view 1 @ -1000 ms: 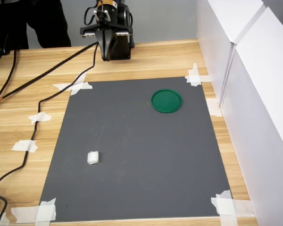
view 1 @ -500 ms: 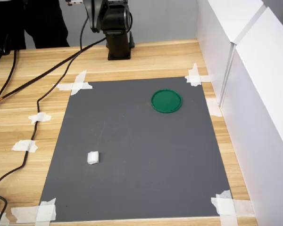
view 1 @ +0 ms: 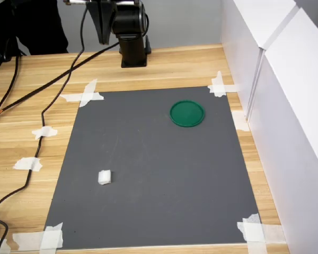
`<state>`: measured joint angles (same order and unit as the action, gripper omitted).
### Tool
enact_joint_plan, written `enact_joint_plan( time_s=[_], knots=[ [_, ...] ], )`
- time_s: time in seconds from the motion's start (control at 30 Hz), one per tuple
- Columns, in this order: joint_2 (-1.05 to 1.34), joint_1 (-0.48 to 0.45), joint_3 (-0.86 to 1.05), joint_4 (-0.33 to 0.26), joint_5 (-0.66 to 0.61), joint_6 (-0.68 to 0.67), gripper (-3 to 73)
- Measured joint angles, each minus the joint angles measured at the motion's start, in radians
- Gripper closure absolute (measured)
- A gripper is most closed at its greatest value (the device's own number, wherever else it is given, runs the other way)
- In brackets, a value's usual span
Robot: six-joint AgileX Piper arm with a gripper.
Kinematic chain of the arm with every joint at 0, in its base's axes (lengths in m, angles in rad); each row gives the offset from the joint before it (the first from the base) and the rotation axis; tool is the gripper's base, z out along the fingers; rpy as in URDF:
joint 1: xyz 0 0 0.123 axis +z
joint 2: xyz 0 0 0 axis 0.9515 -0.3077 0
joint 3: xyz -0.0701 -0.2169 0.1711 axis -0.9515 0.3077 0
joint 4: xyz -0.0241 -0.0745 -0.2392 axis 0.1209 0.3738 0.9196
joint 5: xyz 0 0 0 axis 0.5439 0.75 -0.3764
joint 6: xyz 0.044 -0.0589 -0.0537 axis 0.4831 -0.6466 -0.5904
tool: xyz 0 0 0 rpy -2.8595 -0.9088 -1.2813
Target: Grasp a white terminal and put it on the green lid.
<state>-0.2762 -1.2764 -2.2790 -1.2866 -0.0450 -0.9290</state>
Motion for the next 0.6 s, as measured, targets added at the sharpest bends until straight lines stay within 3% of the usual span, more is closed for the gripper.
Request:
enact_joint_plan(
  time_s=[0.07,0.2,0.37,0.47,0.6],
  knots=[
    [-0.096,0.0,-0.035,-0.037,-0.041,-0.057,71.1],
    [-0.279,0.0,-0.135,-0.057,-0.117,-0.095,69.0],
    [-0.506,0.0,-0.305,-0.107,-0.227,-0.101,60.8],
    [-0.638,0.0,-0.432,-0.121,-0.279,-0.11,52.7],
    [-0.768,-0.001,-0.567,-0.12,-0.307,-0.126,35.1]
  ],
)
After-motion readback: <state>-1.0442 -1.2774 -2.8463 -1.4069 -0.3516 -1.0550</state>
